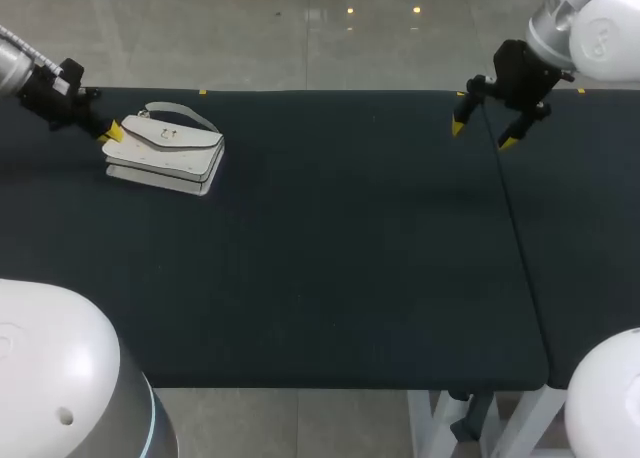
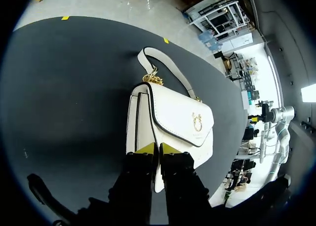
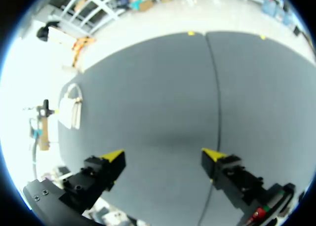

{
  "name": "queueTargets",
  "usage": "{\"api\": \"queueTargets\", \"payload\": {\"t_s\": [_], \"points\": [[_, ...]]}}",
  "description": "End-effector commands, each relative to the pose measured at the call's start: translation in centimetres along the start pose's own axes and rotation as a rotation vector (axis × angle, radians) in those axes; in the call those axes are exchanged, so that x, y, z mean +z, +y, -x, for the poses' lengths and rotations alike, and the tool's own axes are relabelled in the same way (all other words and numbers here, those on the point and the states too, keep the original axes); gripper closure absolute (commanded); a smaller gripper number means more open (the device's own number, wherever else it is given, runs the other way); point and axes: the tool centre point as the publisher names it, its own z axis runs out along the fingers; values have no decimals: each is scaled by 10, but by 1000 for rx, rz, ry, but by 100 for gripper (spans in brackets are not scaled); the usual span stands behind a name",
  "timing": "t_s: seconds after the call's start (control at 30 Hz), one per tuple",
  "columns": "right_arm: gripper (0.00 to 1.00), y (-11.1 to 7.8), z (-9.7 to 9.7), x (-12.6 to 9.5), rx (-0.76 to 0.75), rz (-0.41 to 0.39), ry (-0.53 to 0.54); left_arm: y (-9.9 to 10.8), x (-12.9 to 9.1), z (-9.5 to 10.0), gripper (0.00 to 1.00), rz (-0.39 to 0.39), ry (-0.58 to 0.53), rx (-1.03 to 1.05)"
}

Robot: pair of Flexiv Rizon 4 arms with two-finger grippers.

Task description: Pick up the bag, open it, inspect its contents, close it, and place it on the opposite side

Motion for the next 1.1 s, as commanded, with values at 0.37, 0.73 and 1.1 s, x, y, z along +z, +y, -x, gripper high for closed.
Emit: {"api": "queueTargets", "payload": {"t_s": [0.37, 0.73, 1.1], "points": [[0, 0, 0, -1, 0, -2, -1, -44, -35, 75, 100, -21, 25, -67], [0, 0, 0, -1, 0, -2, -1, -61, -42, 103, 100, 11, 47, -61], [0, 0, 0, -1, 0, -2, -1, -49, -62, 83, 0, -22, -22, -33]]}}
